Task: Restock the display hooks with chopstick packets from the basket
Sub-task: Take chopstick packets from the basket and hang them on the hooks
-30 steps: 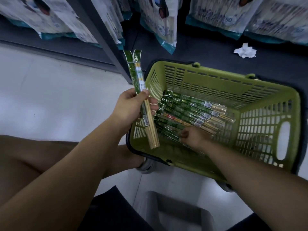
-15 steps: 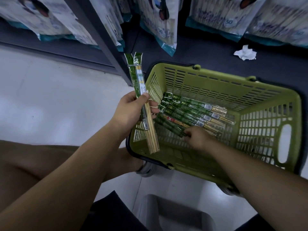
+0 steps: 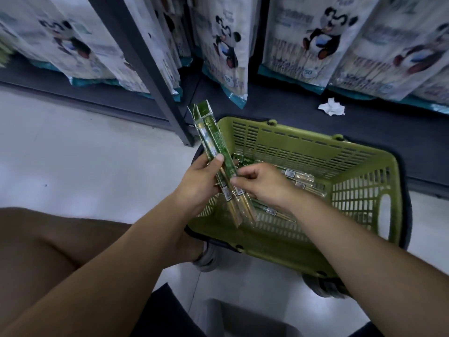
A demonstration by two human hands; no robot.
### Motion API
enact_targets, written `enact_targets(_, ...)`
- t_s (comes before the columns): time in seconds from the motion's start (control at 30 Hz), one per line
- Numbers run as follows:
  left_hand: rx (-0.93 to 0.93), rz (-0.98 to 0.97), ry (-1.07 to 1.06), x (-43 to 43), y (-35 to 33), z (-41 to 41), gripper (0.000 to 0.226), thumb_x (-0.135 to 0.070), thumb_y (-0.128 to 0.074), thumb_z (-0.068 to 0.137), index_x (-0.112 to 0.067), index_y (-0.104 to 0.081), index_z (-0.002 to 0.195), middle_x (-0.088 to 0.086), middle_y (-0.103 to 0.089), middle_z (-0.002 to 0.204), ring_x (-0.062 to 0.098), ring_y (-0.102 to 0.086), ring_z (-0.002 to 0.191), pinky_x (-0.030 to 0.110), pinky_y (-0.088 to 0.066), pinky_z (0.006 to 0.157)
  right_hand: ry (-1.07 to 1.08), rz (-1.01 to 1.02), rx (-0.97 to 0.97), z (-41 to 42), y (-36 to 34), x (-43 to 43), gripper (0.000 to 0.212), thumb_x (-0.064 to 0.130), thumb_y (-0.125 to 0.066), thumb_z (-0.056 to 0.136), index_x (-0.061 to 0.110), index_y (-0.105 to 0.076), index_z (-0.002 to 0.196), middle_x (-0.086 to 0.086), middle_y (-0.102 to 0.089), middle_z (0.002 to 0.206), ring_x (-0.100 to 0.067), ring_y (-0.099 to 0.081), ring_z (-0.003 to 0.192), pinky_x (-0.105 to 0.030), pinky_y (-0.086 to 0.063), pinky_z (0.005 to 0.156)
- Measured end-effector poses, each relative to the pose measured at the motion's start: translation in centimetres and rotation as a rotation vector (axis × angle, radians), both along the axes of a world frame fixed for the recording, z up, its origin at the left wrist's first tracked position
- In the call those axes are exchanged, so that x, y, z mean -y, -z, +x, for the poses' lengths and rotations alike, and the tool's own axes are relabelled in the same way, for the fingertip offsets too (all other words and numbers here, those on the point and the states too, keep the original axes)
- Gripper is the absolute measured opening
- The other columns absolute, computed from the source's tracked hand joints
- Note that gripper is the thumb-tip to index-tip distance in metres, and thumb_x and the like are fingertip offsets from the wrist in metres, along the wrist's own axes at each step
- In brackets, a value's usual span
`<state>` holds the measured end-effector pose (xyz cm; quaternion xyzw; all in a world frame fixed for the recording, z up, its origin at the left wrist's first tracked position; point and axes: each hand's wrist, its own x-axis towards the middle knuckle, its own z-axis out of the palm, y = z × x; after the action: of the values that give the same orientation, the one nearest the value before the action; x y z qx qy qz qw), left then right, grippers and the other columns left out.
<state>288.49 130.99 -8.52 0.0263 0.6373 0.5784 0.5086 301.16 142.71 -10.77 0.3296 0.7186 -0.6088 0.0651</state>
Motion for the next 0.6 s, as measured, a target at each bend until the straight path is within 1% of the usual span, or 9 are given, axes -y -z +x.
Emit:
enact_targets(0.1,-0.016,0.016,-0.009,0.0,0.1,0.4,0.019,-0.015,-0.053,0.106,-0.004,-0.061,0.119,0.015,-0.077,0.108,0.031,-0.075,0.098,0.039,-0.064,0.078,-0.019,0.004,0.017,0.0,0.3,0.0,0.007,0.031,-0.078,0.089,0.024,-0.079,0.086,0.002,-0.075,0.079,0.002,-0.059,0.061,-0.014,-0.042,0.056)
enact_targets(0.17,-0.034,-0.009,0.005,-0.1,0.3,0.6,0.019,-0.012,-0.051,0.106,-0.001,-0.061,0.118,0.013,-0.077,0.102,0.029,-0.074,0.094,0.040,-0.063,0.078,-0.028,0.010,0.025,-0.1,0.9,0.2,0.010,0.031,-0.079,0.088,0.021,-0.080,0.085,0.001,-0.073,0.074,0.003,-0.055,0.054,-0.011,-0.039,0.050)
enact_targets(0.23,-0.059,-0.050,0.002,-0.2,0.5,0.3,0.017,-0.012,-0.051,0.106,-0.001,-0.061,0.115,0.007,-0.077,0.090,0.025,-0.074,0.089,0.038,-0.062,0.076,-0.010,-0.035,0.046,0.2,1.8,0.1,0.014,0.039,-0.076,0.089,0.026,-0.079,0.086,0.008,-0.072,0.070,0.003,-0.058,0.054,-0.012,-0.042,0.051)
enact_targets(0.3,-0.095,-0.098,-0.029,-0.2,0.5,-0.7,0.015,-0.013,-0.052,0.106,-0.003,-0.060,0.115,0.004,-0.077,0.084,0.022,-0.075,0.087,0.039,-0.060,0.077,0.034,-0.039,0.102,1.1,3.5,-0.5,0.017,0.046,-0.069,0.092,0.031,-0.076,0.088,0.010,-0.074,0.075,0.000,-0.065,0.066,-0.019,-0.049,0.058)
enact_targets(0.37,-0.124,-0.126,-0.041,0.0,0.5,-1.6,0.016,-0.014,-0.052,0.107,-0.004,-0.059,0.117,0.003,-0.077,0.083,0.020,-0.076,0.085,0.040,-0.060,0.075,0.051,0.093,0.203,2.5,6.2,-1.1,0.014,0.038,-0.069,0.094,0.025,-0.075,0.097,0.005,-0.075,0.093,-0.010,-0.067,0.085,-0.026,-0.049,0.072)
enact_targets(0.4,-0.124,-0.124,-0.031,0.1,0.5,-2.0,0.016,-0.014,-0.051,0.107,-0.004,-0.059,0.117,0.003,-0.077,0.083,0.020,-0.077,0.085,0.039,-0.059,0.073,0.030,0.183,0.268,3.3,7.8,-1.1,0.014,0.031,-0.070,0.095,0.021,-0.075,0.103,0.002,-0.074,0.102,-0.013,-0.066,0.090,-0.025,-0.047,0.073)
enact_targets(0.43,-0.112,-0.116,-0.017,0.3,0.5,-2.2,0.016,-0.013,-0.051,0.107,-0.003,-0.059,0.116,0.004,-0.078,0.083,0.020,-0.077,0.085,0.038,-0.059,0.072,-0.004,0.265,0.334,4.0,9.3,-1.1,0.017,0.027,-0.070,0.095,0.019,-0.073,0.110,-0.001,-0.073,0.109,-0.014,-0.063,0.090,-0.023,-0.045,0.069)
enact_targets(0.5,-0.090,-0.105,0.015,0.6,0.7,-2.4,0.012,-0.012,-0.050,0.107,-0.006,-0.060,0.112,0.005,-0.079,0.085,0.021,-0.077,0.088,0.040,-0.061,0.074,-0.080,0.373,0.428,4.8,11.6,-0.7,0.028,0.027,-0.070,0.095,0.021,-0.069,0.122,-0.003,-0.072,0.117,-0.016,-0.063,0.091,-0.021,-0.044,0.065)
enact_targets(0.6,-0.100,-0.113,0.042,0.8,1.1,-2.5,0.011,-0.013,-0.050,0.107,-0.008,-0.060,0.109,0.004,-0.079,0.087,0.021,-0.078,0.090,0.037,-0.062,0.069,-0.247,0.514,0.522,4.7,14.0,0.0,0.050,0.031,-0.073,0.091,0.022,-0.058,0.137,-0.009,-0.063,0.130,-0.027,-0.063,0.112,-0.034,-0.055,0.085)
